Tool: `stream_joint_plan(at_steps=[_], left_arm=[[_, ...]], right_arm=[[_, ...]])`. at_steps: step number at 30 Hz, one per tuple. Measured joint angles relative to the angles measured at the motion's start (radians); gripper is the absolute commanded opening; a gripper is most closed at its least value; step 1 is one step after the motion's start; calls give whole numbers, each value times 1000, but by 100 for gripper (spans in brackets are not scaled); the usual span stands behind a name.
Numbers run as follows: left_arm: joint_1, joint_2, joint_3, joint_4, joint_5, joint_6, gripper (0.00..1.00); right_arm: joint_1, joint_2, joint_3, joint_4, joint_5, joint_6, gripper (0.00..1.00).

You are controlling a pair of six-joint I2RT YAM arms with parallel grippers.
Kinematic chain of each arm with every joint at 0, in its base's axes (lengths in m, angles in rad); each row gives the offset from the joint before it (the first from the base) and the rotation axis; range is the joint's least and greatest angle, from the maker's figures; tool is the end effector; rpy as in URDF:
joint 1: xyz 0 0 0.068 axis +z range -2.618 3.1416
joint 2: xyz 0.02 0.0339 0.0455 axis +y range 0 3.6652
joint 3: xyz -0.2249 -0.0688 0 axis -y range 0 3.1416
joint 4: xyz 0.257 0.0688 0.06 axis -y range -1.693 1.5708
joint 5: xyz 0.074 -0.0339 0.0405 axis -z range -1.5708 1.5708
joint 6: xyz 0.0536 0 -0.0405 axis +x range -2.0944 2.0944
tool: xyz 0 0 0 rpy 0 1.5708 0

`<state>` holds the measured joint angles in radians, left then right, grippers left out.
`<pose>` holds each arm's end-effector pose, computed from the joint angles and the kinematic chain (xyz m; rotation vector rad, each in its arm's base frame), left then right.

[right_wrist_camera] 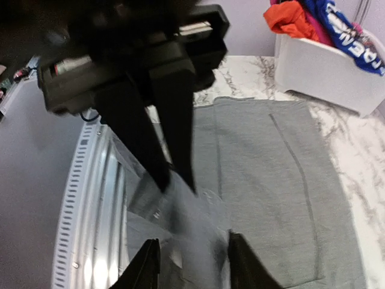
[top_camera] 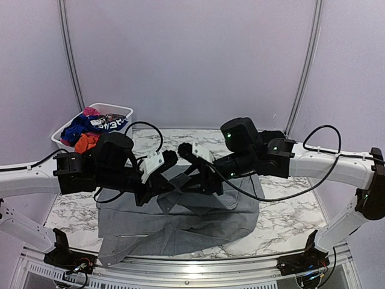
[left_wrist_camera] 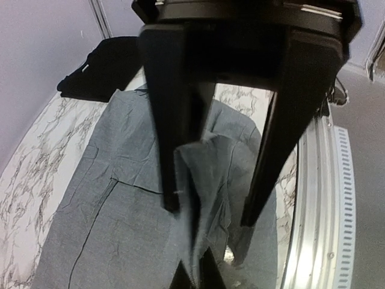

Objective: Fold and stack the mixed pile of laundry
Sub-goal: Adjust the 1/3-folded shirt at the center of the board.

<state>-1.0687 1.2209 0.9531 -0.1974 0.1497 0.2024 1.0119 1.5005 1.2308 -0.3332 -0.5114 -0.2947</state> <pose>0.1471 -0.2845 0.2577 1.3247 1.6321 -0.6867 0.1725 0.3254 0.2587 -1.5958 1.5816 0.9555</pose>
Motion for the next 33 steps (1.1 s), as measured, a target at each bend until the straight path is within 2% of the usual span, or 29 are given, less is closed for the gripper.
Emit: stream_joint_plan(at_steps=[5,9,12,15,21,26,29,33], left_arm=[[-2,33,121,-35,37,-49,0],[-2,83,230,-85,44,-89,0],[2,131,276,-112,15,-140,0],[54,184,290,-130,-4,-232,0],[274,242,246,-146,-114,-401,0],[333,229,163,-144,-221,-465,0],[356,224,133,-144,-267,-484,0],[379,215,98,-145,-335,-511,0]], right_arm=[[-192,-105,-102,112,-12,155,62],[-380,-132,-128,216,-23,297,65],[-459,-95,-122,256,-35,374,65],[-511,-9,-101,267,-50,435,59],[-555,228,10,145,-71,459,47],[-556,412,124,0,-40,419,25],[-556,508,153,-76,-4,400,21],[-563,575,157,-140,39,389,19]])
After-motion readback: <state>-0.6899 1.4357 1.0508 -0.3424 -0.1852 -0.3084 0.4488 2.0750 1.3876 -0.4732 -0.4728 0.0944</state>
